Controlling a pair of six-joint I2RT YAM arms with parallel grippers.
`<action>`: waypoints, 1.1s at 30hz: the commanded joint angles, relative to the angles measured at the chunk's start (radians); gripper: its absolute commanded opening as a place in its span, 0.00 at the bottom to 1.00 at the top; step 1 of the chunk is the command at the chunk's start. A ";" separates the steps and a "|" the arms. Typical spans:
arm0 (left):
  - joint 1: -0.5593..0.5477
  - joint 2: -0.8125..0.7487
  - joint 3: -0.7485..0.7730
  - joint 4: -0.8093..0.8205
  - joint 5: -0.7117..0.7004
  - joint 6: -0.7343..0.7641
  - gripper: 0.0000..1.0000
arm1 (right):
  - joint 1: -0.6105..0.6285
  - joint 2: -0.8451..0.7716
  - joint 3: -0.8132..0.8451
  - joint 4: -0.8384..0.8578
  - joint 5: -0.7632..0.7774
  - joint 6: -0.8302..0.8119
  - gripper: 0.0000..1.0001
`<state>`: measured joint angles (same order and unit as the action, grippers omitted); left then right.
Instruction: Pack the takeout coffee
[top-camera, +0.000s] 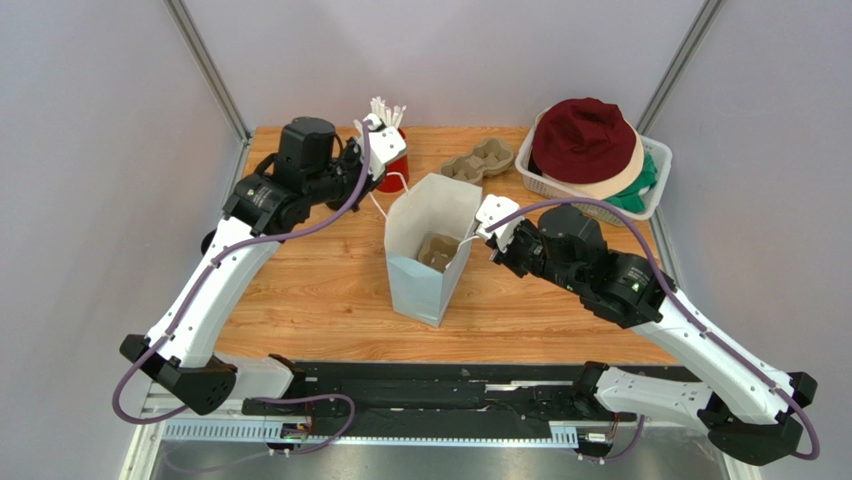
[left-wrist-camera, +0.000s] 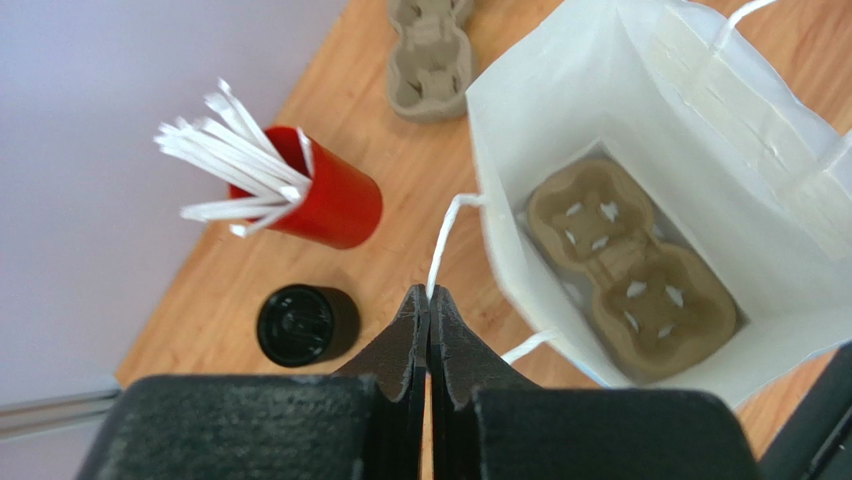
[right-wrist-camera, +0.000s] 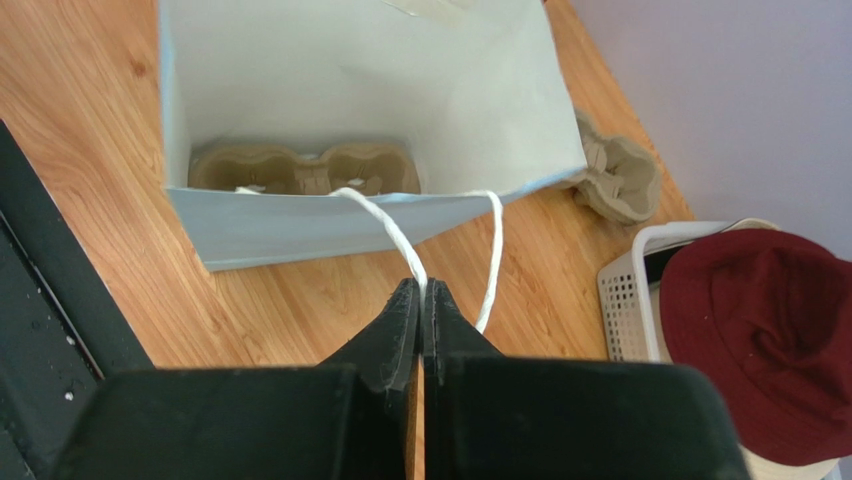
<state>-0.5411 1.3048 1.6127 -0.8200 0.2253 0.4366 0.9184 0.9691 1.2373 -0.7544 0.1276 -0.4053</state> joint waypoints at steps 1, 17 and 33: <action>-0.002 0.013 0.110 -0.008 -0.017 0.050 0.00 | -0.001 -0.023 0.019 0.040 -0.022 -0.016 0.00; -0.074 0.083 0.250 -0.218 0.118 0.185 0.00 | 0.039 -0.093 -0.341 -0.043 -0.226 -0.124 0.00; -0.140 0.094 0.113 -0.406 0.241 0.301 0.00 | 0.244 -0.095 -0.544 0.092 -0.132 -0.115 0.00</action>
<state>-0.6750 1.4067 1.7309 -1.1694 0.4240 0.6807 1.1286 0.8700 0.7132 -0.7551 -0.0444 -0.5213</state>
